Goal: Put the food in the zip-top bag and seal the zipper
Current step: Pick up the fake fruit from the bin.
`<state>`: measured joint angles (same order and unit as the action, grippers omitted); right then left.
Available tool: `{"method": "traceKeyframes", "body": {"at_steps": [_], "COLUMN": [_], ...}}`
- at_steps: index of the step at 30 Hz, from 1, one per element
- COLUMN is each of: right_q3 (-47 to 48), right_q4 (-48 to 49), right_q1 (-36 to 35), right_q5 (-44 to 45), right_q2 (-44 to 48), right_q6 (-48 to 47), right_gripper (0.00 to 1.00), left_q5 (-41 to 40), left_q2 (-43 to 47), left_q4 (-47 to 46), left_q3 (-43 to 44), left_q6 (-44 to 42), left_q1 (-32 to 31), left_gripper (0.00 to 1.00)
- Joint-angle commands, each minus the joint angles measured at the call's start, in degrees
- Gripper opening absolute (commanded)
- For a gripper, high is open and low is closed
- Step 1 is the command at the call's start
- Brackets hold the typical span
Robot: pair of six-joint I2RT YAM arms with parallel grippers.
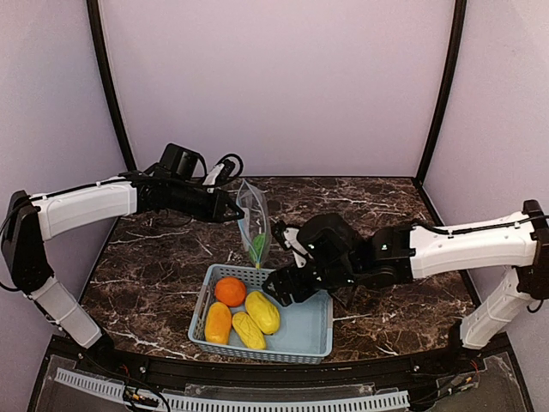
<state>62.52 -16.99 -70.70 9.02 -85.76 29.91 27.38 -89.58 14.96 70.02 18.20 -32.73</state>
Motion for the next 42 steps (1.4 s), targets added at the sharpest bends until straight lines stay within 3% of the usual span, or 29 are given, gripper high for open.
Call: {"method": "traceKeyframes", "body": {"at_steps": [1,14,33,42], "right_q3": [1.2,3.9,4.0,2.0], "right_q4": [0.1,1.4,2.6,4.6], "right_q1": [-2.7,-3.3,-3.4,-3.4], "right_q5": [-0.5,0.3,2.2,2.3], "right_q2": [-6.0,-16.7,-21.8,-20.2], "right_q6": [3.2,5.7,7.0,7.9], "right_gripper": [0.81,0.77,0.69,0.53], "left_q5": [-0.4,-0.2,-0.3,-0.2], "left_q2": [1.1,1.1,0.9,0.8], "left_q4": [0.3,0.3,0.3,0.3], "left_q3": [0.5,0.5,0.5,0.6], "left_q6": [-0.7,-0.7,-0.8,-0.8], "left_q1": [0.3,0.2,0.3,0.3], "left_gripper": [0.01,0.01,0.01,0.01]}}
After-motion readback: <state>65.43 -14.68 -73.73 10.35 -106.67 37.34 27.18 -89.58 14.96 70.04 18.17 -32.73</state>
